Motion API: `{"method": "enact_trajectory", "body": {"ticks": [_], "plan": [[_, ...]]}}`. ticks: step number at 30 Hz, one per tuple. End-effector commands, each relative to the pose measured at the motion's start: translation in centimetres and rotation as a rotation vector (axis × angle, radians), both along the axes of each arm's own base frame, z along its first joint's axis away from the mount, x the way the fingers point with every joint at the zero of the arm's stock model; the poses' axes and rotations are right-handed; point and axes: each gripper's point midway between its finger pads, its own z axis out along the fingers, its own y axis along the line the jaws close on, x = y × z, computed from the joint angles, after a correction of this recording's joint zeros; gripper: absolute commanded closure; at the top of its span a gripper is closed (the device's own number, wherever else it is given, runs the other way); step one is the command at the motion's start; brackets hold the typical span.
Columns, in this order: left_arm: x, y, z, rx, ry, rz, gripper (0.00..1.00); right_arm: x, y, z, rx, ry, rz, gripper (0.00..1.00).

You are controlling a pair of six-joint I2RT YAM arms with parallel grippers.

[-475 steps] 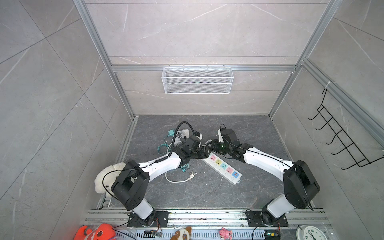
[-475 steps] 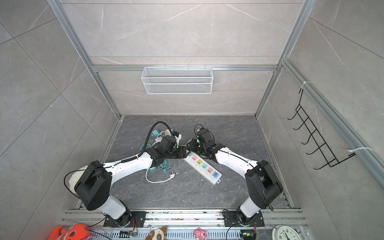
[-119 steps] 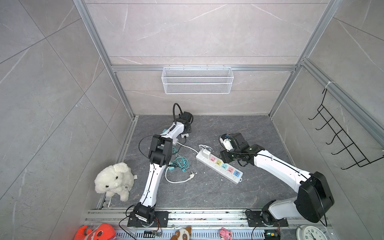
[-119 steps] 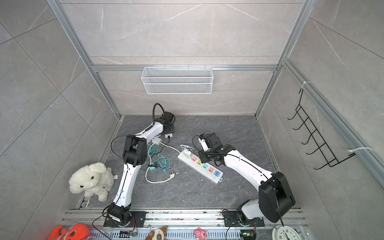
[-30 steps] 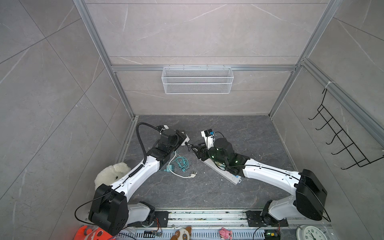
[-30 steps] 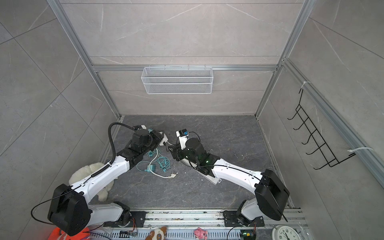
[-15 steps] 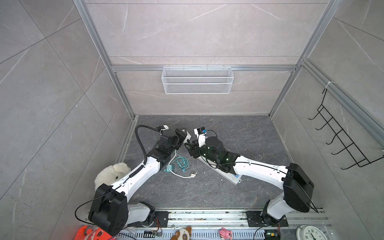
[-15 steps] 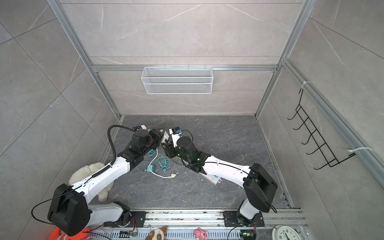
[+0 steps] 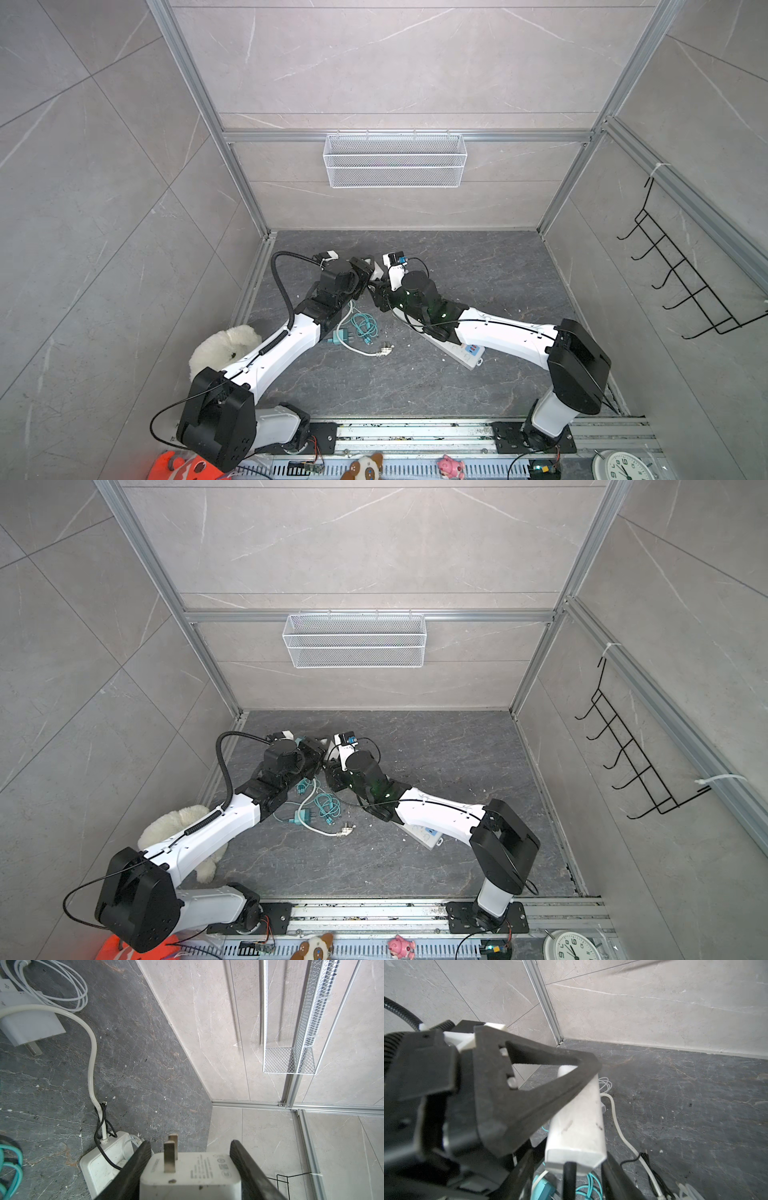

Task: Insert plugs into power strip
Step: Pass the plug.

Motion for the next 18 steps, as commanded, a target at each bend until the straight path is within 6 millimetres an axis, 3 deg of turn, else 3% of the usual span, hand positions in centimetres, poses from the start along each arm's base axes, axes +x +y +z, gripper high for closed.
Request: {"method": "enact_trajectory", "body": {"ticks": [1,6,9,12,17,18], "plan": [[-0.2,-0.3,3.3,-0.085,-0.095,-0.008,0.77,0.8,1.1,1.8,0.033,-0.06,-0.003,0.49],[-0.4,-0.3,3.4,-0.087,-0.095,-0.011,0.77,1.0,1.5,2.3,0.045,-0.086,0.004,0.53],[-0.4,-0.4,3.3,-0.091,-0.094,-0.012,0.77,1.1,1.5,2.7,0.051,-0.09,0.001,0.69],[-0.3,-0.3,3.5,-0.096,-0.104,-0.01,0.76,0.9,1.5,2.7,0.049,-0.083,0.005,0.77],[-0.4,-0.2,4.0,-0.078,-0.126,-0.009,0.65,0.5,0.6,3.1,0.032,-0.083,0.004,0.85],[-0.4,-0.1,4.2,-0.075,-0.137,-0.008,0.57,0.4,0.4,3.3,0.029,-0.081,0.009,0.86]]}}
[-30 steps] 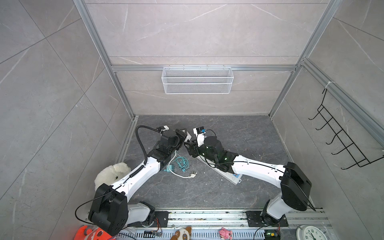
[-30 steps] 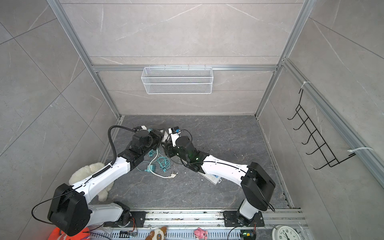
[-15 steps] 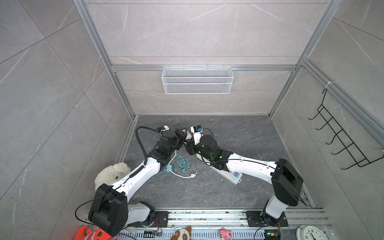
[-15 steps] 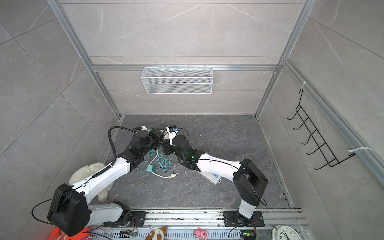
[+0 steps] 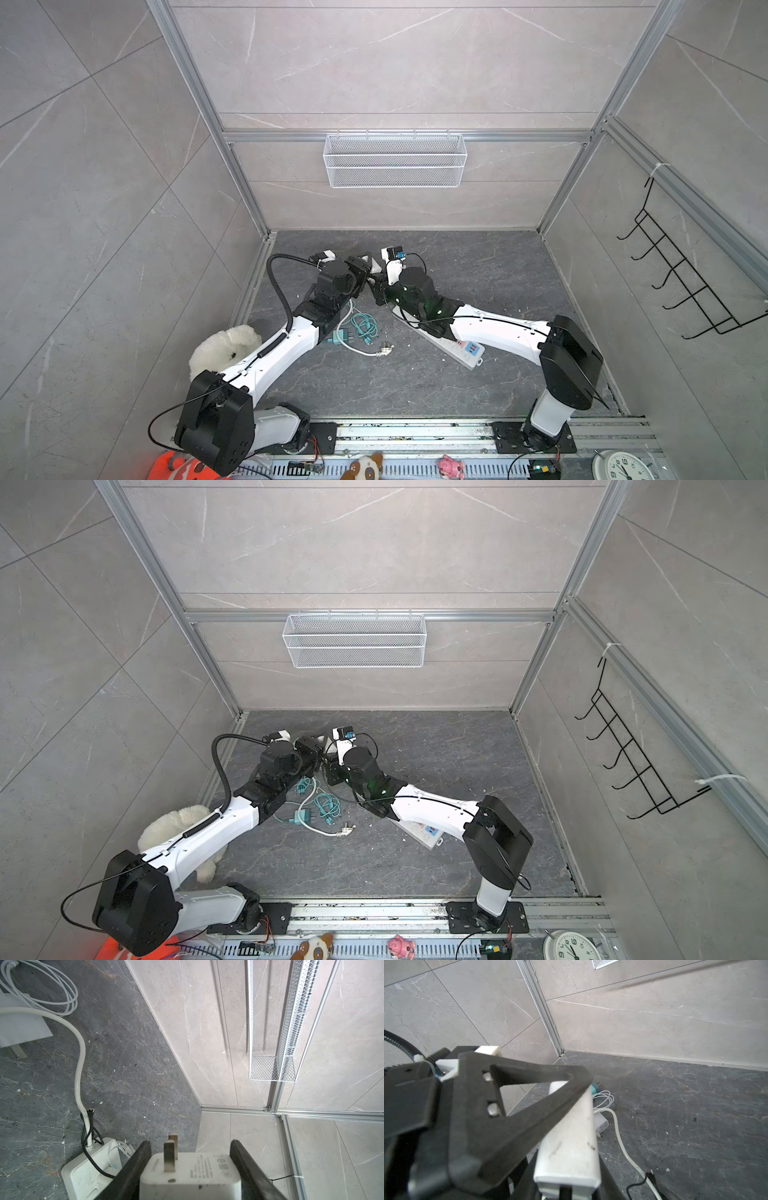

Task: Insert plugs into power strip
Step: Pass the plug, then move the socket to the center of the table.

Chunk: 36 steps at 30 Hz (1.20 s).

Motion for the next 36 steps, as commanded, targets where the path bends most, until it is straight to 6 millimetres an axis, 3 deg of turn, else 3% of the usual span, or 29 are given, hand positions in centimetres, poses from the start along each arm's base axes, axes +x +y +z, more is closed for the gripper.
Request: {"method": "enact_trajectory", "body": {"ticks": [1,4,9,13,15,19,26,33,36], "plan": [[-0.5,-0.4,3.5,-0.01,-0.113,-0.027,0.49,-0.8,-0.3,2.1,-0.027,-0.051,0.033,0.87],[-0.6,0.4,4.9,0.065,-0.153,-0.011,0.29,-1.0,-1.3,2.7,-0.068,-0.046,0.031,0.88],[-1.2,2.5,7.8,0.223,-0.211,0.025,0.16,-0.4,-4.3,3.4,-0.138,-0.011,0.018,0.89],[-1.4,3.1,10.0,0.335,-0.264,0.015,0.13,0.4,-6.5,4.1,-0.193,-0.006,0.037,0.9],[-1.5,3.1,10.1,0.384,-0.264,-0.001,0.13,1.0,-7.5,4.8,-0.183,0.019,0.072,0.9],[-1.5,2.8,8.9,0.472,-0.248,-0.048,0.13,2.3,-9.8,6.6,-0.163,0.067,0.143,0.9],[-1.1,2.3,4.9,0.645,-0.176,-0.149,0.13,1.7,-10.5,10.1,-0.17,0.132,0.32,0.9],[-0.9,3.1,2.8,0.693,-0.15,-0.183,0.13,1.3,-11.6,15.9,-0.183,0.141,0.272,0.89],[-1.2,3.9,2.5,0.7,-0.146,-0.176,0.13,1.9,-13.0,17.0,-0.207,0.184,0.186,0.89]]}}
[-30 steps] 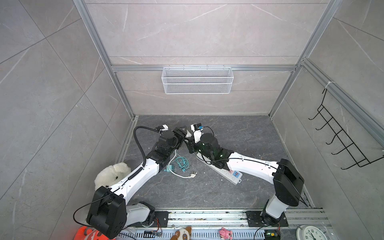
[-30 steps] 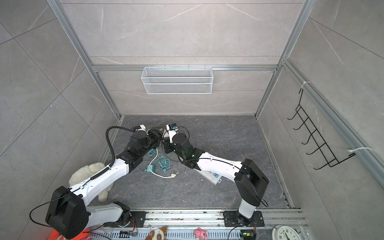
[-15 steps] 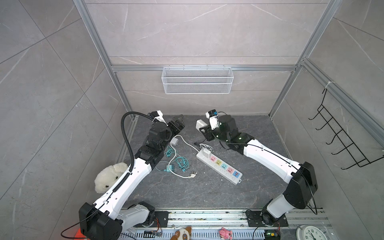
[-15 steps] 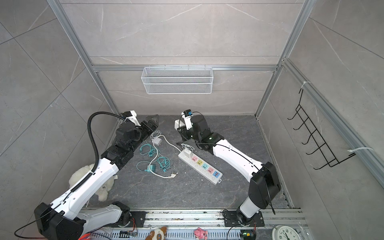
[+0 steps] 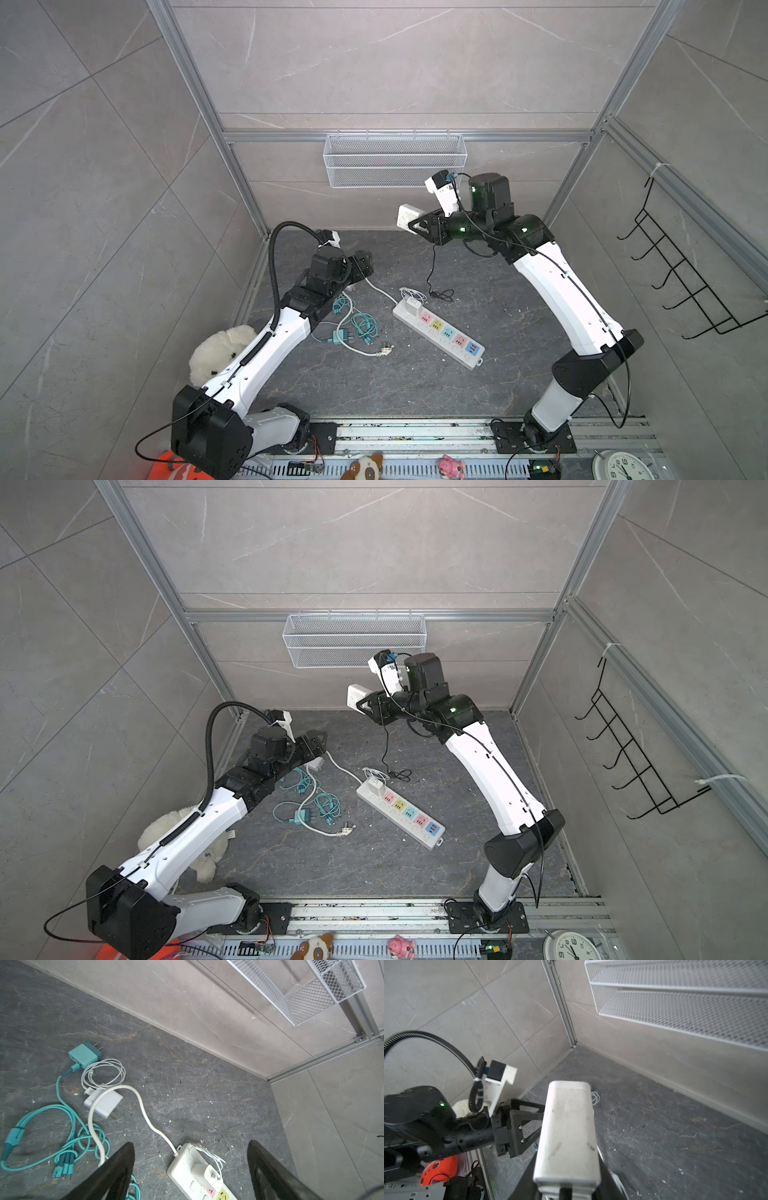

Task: Insert plugs into power strip
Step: Move the socket to the center of the table.

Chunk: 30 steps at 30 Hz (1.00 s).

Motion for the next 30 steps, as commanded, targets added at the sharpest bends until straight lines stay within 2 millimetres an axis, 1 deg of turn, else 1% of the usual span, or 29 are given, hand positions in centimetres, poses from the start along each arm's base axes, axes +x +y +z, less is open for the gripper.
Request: {"method": "enact_trajectory", "body": {"ticks": [1,3,5,7,8,12,15,18,20,22,23,24,25,27,29,30], "plan": [[-0.8,1.0,0.7,0.032,-0.036,-0.012,0.13,-0.4,-1.7,-0.7,-0.073,0.107,-0.077,0.89],[-1.2,1.4,0.5,0.043,-0.036,-0.002,0.13,-0.4,-2.4,-1.2,-0.095,0.151,-0.12,0.88],[-1.7,1.8,0.1,0.047,-0.032,0.008,0.13,-0.1,-3.7,-2.5,-0.143,0.203,-0.203,0.88],[-2.1,2.0,-0.2,0.045,-0.025,0.011,0.13,-0.3,-5.0,-3.7,-0.191,0.244,-0.267,0.89],[-2.2,2.0,-0.4,0.044,-0.02,0.009,0.13,-0.6,-5.8,-4.3,-0.213,0.263,-0.295,0.9],[-2.7,1.6,-1.7,0.049,0.014,-0.022,0.13,-2.7,-8.1,-5.2,-0.242,0.295,-0.366,0.9],[-2.5,0.9,-3.1,0.064,0.038,-0.062,0.13,-4.5,-10.9,-6.4,-0.299,0.319,-0.453,0.89],[-2.0,0.1,-4.9,0.083,0.082,-0.104,0.14,-6.7,-14.5,-7.3,-0.41,0.349,-0.55,0.89],[-1.5,-0.7,-5.9,0.078,0.099,-0.129,0.15,-8.4,-18.0,-7.0,-0.514,0.343,-0.657,0.89],[-1.1,-1.3,-6.7,0.066,0.117,-0.148,0.15,-9.5,-20.3,-6.0,-0.546,0.303,-0.726,0.89],[-0.9,-1.7,-7.0,0.058,0.125,-0.159,0.16,-10.0,-20.7,-5.9,-0.541,0.297,-0.735,0.89],[-0.7,-2.0,-7.3,0.053,0.131,-0.165,0.16,-10.2,-20.8,-6.3,-0.545,0.305,-0.738,0.89],[-0.6,-2.3,-7.6,0.047,0.137,-0.177,0.17,-10.4,-20.9,-7.2,-0.561,0.328,-0.738,0.89],[-0.5,-2.9,-8.1,0.042,0.151,-0.195,0.18,-10.2,-20.5,-9.8,-0.594,0.384,-0.73,0.89],[-0.5,-3.2,-8.8,0.047,0.157,-0.204,0.18,-9.7,-19.1,-13.0,-0.596,0.448,-0.694,0.88],[-0.5,-3.4,-9.1,0.048,0.156,-0.216,0.18,-9.4,-18.4,-14.2,-0.59,0.472,-0.677,0.88]]}}
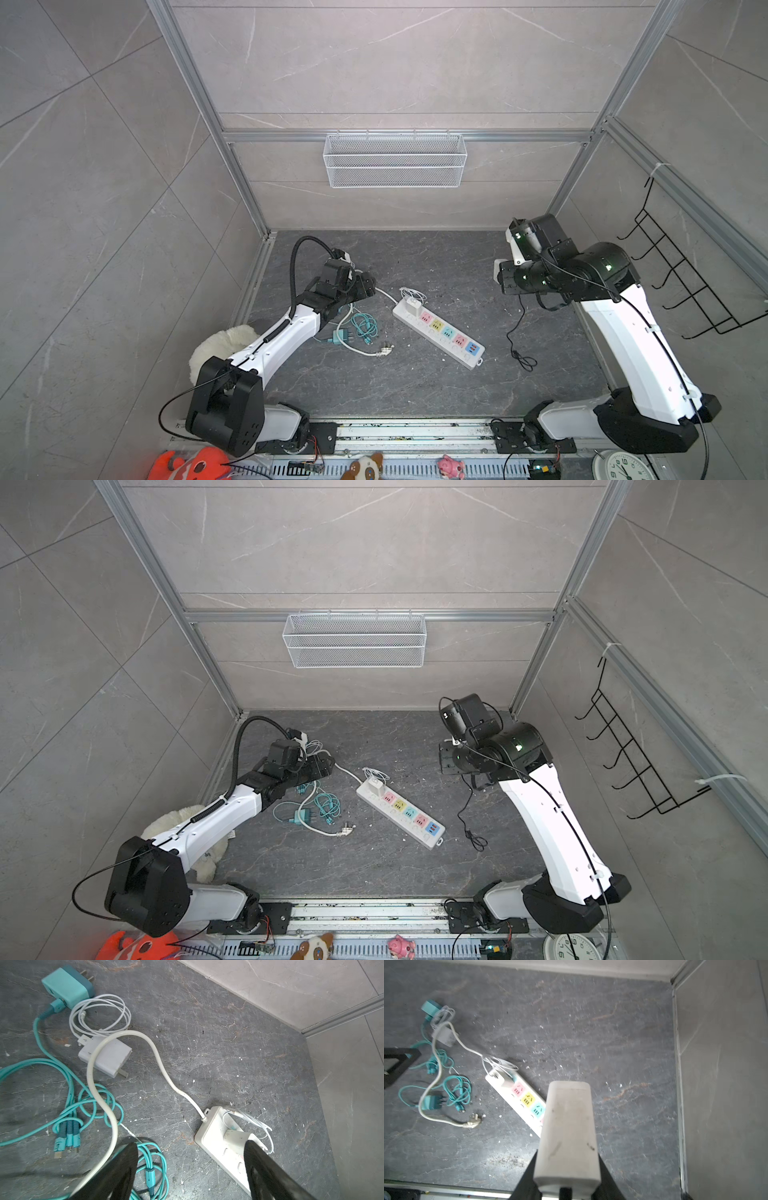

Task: Insert plugs into power strip
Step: Move the socket to the center of the table.

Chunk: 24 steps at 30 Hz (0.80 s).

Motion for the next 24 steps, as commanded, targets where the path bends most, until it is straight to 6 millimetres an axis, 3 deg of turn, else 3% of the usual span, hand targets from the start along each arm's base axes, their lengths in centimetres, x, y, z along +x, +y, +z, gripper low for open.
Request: {"method": "enact_trajectory", "body": {"ticks": [1,4,11,19,24], "plan": [[0.4,-1.5,0.7,-0.025,-0.059,-0.066,0.18,1.9,2.3,-5.9,0.01,0.13,-0.009,0.88],[0.4,-2.2,-0.2,-0.005,-0.063,-0.107,0.21,2.3,4.3,-9.6,0.048,0.24,0.005,0.89],[1.1,-3.7,-2.8,-0.009,-0.07,-0.163,0.24,3.2,8.5,-14.6,0.174,0.403,0.021,0.9],[2.1,-6.0,-7.0,-0.008,-0.043,-0.223,0.29,2.4,10.9,-17.4,0.276,0.537,0.003,0.91],[2.7,-7.9,-9.1,0.002,-0.013,-0.256,0.34,1.8,11.0,-18.6,0.281,0.584,-0.01,0.91]]}}
